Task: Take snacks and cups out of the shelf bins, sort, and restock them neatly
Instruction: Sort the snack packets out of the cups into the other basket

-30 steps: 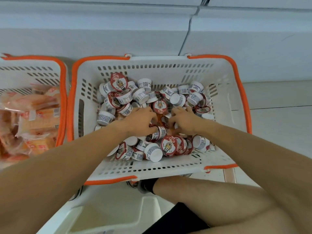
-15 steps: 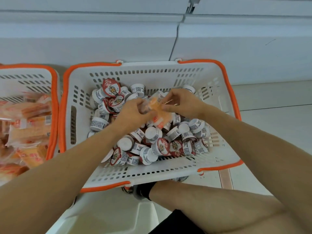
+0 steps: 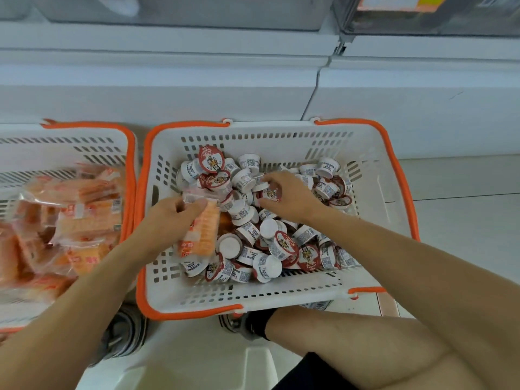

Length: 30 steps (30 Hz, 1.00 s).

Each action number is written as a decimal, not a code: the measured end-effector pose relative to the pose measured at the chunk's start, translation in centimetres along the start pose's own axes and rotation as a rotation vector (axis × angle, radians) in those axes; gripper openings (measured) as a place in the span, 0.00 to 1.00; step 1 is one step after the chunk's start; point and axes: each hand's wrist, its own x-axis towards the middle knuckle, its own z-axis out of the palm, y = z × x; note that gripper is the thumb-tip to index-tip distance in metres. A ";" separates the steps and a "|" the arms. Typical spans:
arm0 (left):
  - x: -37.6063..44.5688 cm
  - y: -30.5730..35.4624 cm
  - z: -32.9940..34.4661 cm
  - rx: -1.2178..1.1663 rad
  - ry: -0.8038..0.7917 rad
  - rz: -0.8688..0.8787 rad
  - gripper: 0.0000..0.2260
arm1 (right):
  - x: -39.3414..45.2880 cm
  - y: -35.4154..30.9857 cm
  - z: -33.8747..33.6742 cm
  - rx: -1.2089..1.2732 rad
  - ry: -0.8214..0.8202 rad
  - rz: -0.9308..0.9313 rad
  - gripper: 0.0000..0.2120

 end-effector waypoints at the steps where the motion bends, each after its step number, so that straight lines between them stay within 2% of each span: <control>1: -0.2 -0.2 -0.5 -0.003 0.014 -0.019 0.21 | 0.1 -1.2 0.6 -0.006 -0.054 -0.053 0.29; 3: -1.1 -0.1 -1.6 0.030 0.050 -0.009 0.22 | 0.3 -3.5 2.5 -0.072 -0.181 -0.140 0.39; 5: -1.7 0.1 -2.9 0.083 0.096 0.039 0.25 | 0.6 -4.8 5.2 -0.215 -0.191 -0.179 0.46; 6: -2.1 0.4 -3.7 0.120 0.131 0.064 0.27 | 0.7 -5.0 6.4 -0.286 -0.162 -0.178 0.46; 9: -2.9 0.6 -6.0 0.143 0.225 0.081 0.28 | 1.1 -5.1 8.3 -0.375 -0.082 -0.148 0.38; 12: -3.6 0.2 -7.2 0.123 0.254 0.064 0.25 | 1.6 -4.4 7.6 -0.510 -0.031 -0.139 0.26; 14: -3.8 -0.3 -7.4 0.081 0.269 0.042 0.25 | 1.7 -4.0 6.7 -0.564 -0.024 -0.115 0.25; 17: -4.1 -0.6 -7.3 0.024 0.281 0.040 0.25 | 1.5 -4.2 5.3 -0.561 0.023 0.018 0.27; 21: -4.5 -0.9 -7.0 0.008 0.258 0.070 0.24 | 1.0 -3.4 1.6 -0.527 0.154 0.152 0.21; 23: -4.6 -1.1 -7.1 0.007 0.248 0.079 0.24 | 0.9 -2.6 -0.3 -0.598 0.048 0.301 0.23; 25: -4.4 -1.2 -7.3 0.004 0.241 0.085 0.25 | 0.7 -2.6 -1.5 -0.733 -0.121 0.460 0.31; 26: -4.3 -1.1 -7.4 0.000 0.242 0.093 0.26 | 0.6 -3.3 -1.8 -0.801 -0.150 0.494 0.33; 28: -4.2 -0.9 -7.4 -0.018 0.242 0.110 0.25 | 0.8 -5.2 -1.1 -0.835 -0.058 0.375 0.30; 30: -4.1 -0.8 -7.4 -0.040 0.242 0.116 0.25 | 1.1 -7.2 0.8 -0.596 0.028 0.113 0.21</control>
